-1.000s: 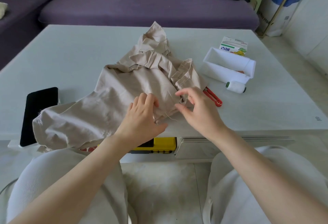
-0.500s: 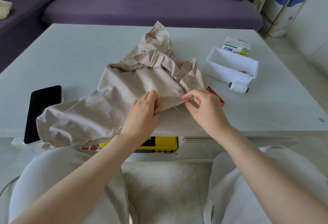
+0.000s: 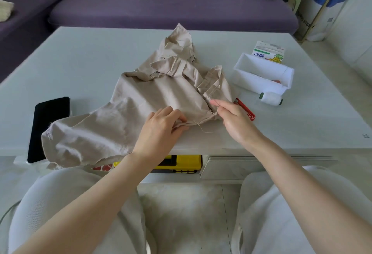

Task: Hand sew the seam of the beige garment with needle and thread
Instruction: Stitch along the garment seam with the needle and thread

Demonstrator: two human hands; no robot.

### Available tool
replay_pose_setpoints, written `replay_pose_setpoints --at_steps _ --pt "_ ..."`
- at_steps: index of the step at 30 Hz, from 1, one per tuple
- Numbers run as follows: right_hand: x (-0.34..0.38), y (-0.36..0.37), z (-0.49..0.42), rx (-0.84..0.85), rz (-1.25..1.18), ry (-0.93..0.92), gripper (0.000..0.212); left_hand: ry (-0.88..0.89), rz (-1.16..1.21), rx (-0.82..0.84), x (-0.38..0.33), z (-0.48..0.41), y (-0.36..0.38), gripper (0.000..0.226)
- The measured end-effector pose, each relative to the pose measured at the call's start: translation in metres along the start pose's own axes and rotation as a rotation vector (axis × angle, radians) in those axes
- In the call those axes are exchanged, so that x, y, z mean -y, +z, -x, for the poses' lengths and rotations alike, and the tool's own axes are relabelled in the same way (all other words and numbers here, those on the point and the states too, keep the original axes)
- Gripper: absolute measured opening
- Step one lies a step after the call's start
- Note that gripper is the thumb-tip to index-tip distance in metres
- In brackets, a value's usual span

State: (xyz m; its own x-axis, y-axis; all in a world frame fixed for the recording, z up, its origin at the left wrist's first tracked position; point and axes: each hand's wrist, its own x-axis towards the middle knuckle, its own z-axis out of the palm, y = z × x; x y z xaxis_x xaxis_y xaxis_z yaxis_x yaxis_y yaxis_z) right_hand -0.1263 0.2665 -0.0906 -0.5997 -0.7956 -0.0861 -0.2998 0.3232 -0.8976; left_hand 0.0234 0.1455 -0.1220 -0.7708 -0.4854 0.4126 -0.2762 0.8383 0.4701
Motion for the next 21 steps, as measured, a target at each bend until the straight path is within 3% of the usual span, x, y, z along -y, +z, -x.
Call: replay_pose_setpoints --at_steps 7,11,21 --pt "-0.002 0.007 0.003 -0.022 0.018 -0.218 0.032 0.033 -0.069 -0.039 0.000 0.000 -0.001 0.016" --pt "-0.003 0.012 0.005 -0.085 0.176 -0.301 0.004 0.068 -0.107 -0.052 0.001 0.000 -0.001 0.015" --pt "-0.010 0.011 0.001 -0.071 0.261 -0.303 0.011 0.073 -0.117 -0.040 0.001 0.001 -0.001 0.007"
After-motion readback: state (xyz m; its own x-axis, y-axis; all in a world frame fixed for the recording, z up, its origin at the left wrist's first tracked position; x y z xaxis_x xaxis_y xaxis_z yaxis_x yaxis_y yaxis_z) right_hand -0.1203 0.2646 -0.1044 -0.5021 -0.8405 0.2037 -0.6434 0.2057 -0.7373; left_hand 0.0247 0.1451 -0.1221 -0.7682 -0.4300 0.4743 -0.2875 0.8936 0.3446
